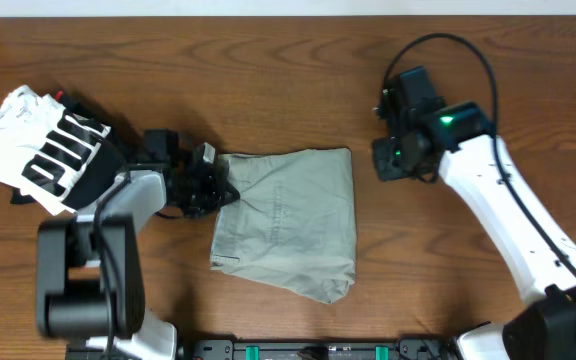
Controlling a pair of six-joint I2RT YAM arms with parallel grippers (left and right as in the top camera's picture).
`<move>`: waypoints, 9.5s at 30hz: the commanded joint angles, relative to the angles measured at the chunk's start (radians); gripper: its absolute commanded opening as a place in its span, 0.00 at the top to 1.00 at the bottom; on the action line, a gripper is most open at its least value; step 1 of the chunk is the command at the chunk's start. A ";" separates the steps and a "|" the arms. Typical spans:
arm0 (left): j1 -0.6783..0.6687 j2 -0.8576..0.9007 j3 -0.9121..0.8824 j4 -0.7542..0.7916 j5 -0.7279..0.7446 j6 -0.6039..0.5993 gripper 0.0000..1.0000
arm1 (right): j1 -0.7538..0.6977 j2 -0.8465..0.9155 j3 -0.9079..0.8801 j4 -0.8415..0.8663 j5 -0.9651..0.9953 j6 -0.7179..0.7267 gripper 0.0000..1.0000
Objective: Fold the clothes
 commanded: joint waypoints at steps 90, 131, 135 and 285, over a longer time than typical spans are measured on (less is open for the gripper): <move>0.756 -0.114 0.633 -0.068 -0.532 -0.082 0.02 | -0.097 -0.092 0.016 -0.059 0.016 0.005 0.59; 0.716 0.025 0.618 -0.474 -0.282 -0.066 0.02 | -0.097 -0.092 0.016 -0.041 0.003 0.006 0.59; 0.694 -0.111 0.618 -0.476 -0.277 -0.022 0.02 | -0.097 -0.092 0.016 -0.032 -0.001 0.006 0.40; 0.012 -1.055 -0.032 -0.420 -0.412 0.291 0.02 | -0.361 -1.588 -1.390 1.028 0.029 -0.249 0.01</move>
